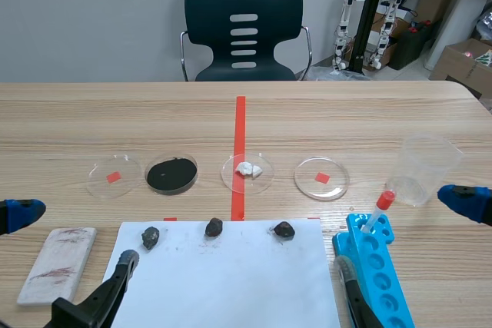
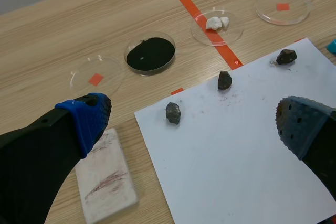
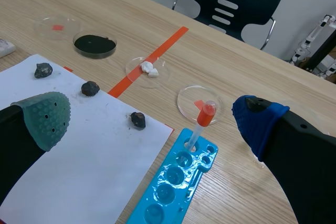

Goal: Pick up the left mineral with the left hand

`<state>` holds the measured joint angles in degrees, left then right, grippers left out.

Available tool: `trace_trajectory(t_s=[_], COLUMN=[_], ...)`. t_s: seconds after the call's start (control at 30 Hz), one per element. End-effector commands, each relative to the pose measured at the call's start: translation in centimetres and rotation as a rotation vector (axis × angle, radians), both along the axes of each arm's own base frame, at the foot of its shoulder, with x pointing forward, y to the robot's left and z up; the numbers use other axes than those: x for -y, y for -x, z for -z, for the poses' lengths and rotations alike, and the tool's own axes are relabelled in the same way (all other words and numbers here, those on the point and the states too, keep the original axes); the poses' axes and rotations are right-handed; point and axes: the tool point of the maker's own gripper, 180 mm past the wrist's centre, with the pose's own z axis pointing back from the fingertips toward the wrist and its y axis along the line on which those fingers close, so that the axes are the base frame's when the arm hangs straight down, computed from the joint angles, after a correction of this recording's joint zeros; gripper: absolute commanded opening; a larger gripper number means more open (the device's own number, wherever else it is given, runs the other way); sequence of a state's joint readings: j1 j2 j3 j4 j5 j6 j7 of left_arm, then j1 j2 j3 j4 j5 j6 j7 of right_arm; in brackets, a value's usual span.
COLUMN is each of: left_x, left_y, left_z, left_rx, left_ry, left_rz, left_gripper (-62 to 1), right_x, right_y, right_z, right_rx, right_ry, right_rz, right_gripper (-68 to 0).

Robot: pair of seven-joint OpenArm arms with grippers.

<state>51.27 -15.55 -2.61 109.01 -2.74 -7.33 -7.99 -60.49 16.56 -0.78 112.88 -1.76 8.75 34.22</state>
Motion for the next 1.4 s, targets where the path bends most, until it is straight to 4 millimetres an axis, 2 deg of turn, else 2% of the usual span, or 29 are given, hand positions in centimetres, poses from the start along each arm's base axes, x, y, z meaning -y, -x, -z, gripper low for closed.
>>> trace_trajectory(t_s=[0.0,1.03,1.13,1.37], left_x=[0.2,0.3,0.8,2.2], left_y=[-0.2,-0.2,-0.5,-1.6], left_z=[-0.8,-0.7,-0.1,2.8], left_rx=[0.03,0.027,-0.016,-0.251], left_ry=[0.0,0.002,0.019,0.081], left_rz=[0.004,0.006,0.0,-0.024], left_gripper=[1.4,1.4,1.4,1.4], right_x=[0.0,0.0,0.0,0.0], right_y=[-0.6,-0.6,-0.6,-0.6], right_z=[-1.2,-1.2,-1.2,-1.2], right_rx=[0.045,0.045,0.045,0.045], right_ry=[-0.01,-0.01,-0.01,-0.01], right_rz=[0.0,0.0,0.0,0.0], right_gripper=[-2.0,-2.0,-2.0,-2.0])
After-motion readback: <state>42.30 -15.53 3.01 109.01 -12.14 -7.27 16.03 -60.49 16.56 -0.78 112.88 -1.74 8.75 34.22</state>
